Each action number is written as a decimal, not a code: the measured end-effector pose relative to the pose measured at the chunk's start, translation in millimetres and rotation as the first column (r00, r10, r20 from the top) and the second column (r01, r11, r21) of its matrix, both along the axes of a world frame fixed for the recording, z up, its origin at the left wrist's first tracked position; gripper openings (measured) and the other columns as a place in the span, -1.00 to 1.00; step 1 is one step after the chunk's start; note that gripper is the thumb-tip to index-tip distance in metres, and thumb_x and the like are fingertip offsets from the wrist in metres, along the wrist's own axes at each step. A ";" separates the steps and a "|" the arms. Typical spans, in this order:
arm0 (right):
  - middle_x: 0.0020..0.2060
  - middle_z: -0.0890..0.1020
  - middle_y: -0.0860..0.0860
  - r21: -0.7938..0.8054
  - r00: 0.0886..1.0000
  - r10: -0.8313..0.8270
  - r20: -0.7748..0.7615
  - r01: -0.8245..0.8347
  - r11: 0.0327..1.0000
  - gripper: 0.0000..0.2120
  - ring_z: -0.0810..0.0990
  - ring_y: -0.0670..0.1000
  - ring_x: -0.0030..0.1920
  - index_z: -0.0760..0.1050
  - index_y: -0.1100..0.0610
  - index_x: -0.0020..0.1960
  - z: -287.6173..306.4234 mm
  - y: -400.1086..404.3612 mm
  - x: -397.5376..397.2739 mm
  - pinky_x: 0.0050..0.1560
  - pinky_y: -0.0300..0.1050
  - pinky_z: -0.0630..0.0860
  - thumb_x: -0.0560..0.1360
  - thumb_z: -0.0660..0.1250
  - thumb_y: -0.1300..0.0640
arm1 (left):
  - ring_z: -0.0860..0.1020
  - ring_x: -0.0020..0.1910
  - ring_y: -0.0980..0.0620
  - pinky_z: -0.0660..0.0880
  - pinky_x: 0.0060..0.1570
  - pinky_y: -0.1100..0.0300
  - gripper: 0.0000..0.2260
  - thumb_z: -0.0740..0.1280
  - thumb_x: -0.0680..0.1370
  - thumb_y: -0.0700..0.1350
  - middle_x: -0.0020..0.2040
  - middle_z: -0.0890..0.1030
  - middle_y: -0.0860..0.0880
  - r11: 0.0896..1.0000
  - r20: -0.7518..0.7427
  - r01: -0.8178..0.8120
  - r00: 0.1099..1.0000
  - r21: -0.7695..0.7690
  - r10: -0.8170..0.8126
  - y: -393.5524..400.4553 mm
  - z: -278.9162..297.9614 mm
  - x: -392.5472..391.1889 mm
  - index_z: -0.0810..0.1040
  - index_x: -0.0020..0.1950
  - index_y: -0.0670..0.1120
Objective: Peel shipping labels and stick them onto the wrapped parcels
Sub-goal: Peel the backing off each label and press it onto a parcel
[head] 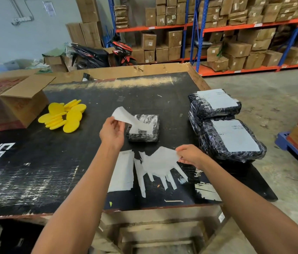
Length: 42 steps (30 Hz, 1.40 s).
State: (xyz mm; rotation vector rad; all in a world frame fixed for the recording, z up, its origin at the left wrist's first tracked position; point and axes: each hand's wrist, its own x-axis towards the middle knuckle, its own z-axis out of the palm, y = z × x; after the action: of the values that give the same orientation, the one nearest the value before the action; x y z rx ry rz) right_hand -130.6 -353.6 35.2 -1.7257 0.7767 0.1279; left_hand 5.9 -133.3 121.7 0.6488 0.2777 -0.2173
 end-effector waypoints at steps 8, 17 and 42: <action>0.28 0.45 -0.05 -0.512 0.752 0.304 0.585 0.052 0.857 -0.49 0.49 -0.06 0.20 0.37 -0.04 0.43 45.1 1.2 -1.5 0.17 -0.15 0.41 0.53 0.42 -0.03 | 0.61 0.14 -0.08 0.58 0.19 0.05 -0.84 0.29 0.64 -0.23 0.05 0.65 -0.15 0.995 0.051 0.065 0.996 0.078 -0.070 -47.4 10.8 -40.9 0.54 0.18 -0.26; -0.12 0.51 -0.14 -0.746 0.749 0.388 0.536 0.206 0.633 -0.85 0.56 0.04 -0.07 0.48 0.04 0.00 48.9 15.3 25.5 -0.07 -0.02 0.37 0.54 0.33 0.27 | 0.60 0.03 -0.08 0.56 0.24 0.00 -0.90 0.29 0.60 -0.28 -0.07 0.61 -0.13 0.990 0.040 0.094 0.994 0.105 -0.098 -80.0 8.8 -71.5 0.54 0.10 -0.23; 0.21 0.65 0.03 -0.263 0.934 0.101 0.341 -0.008 0.965 -0.61 0.61 0.06 0.19 0.51 0.11 0.32 16.8 22.3 156.1 0.22 0.02 0.57 0.50 0.40 0.27 | 0.71 -0.02 -0.14 0.67 -0.05 -0.12 -0.93 0.37 0.55 -0.34 -0.06 0.72 -0.15 0.465 0.093 0.125 0.904 0.876 -0.418 -50.0 -60.1 107.5 0.63 -0.05 -0.20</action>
State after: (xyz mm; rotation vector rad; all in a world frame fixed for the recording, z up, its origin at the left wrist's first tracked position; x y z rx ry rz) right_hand 25.5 -331.3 52.0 -1.9466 0.4928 -0.2521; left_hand 113.4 -183.2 61.6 1.7456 -0.0536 -0.2881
